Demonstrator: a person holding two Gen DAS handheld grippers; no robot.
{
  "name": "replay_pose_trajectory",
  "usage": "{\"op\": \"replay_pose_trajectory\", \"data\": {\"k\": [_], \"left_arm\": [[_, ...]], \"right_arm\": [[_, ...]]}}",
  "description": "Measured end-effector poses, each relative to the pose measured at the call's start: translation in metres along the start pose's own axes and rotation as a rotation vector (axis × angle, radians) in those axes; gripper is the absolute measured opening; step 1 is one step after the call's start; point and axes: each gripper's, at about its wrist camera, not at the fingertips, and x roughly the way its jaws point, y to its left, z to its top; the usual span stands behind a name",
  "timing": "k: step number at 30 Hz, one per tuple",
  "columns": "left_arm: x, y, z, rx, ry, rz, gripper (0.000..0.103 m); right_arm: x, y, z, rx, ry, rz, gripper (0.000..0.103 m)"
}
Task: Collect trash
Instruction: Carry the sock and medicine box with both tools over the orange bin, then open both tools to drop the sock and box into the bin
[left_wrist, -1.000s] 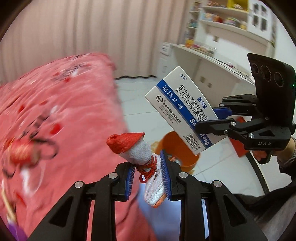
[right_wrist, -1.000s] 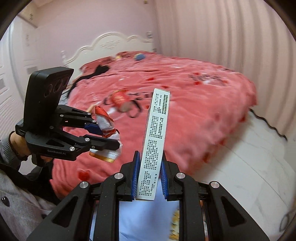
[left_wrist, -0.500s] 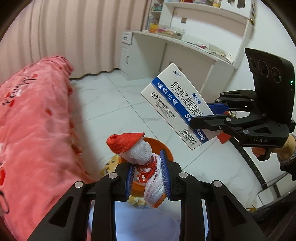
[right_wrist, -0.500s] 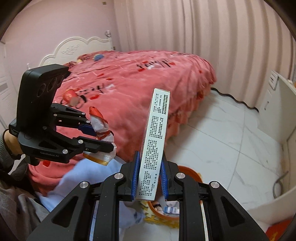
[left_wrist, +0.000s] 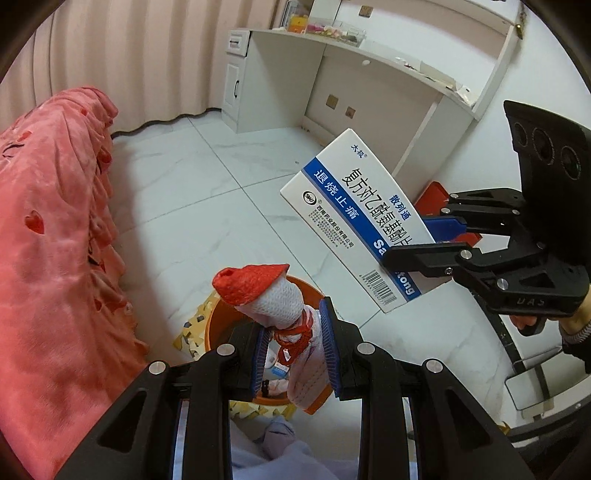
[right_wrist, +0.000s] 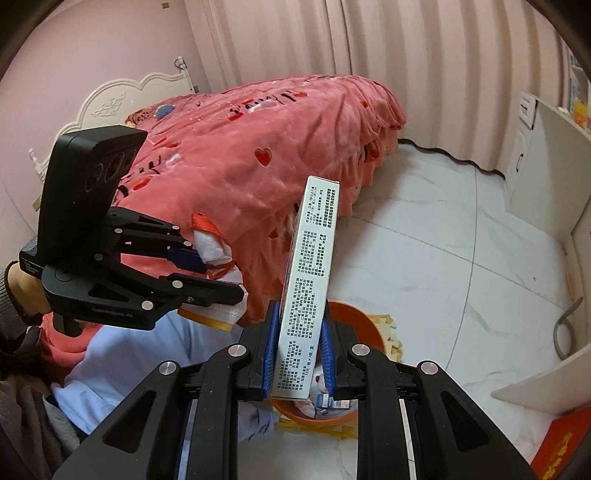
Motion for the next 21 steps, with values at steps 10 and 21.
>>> {"op": "replay_pose_trajectory", "data": {"k": [10,21], "left_arm": [[0.037,0.005,0.009,-0.038,0.047,-0.01,0.029],[0.052,0.006,0.013,-0.05,0.066,-0.012,0.029]], "right_arm": [[0.036,-0.025,0.003,0.018,0.044,0.013,0.021],[0.059,-0.038,-0.003,0.048,0.071,0.028,0.021]]}}
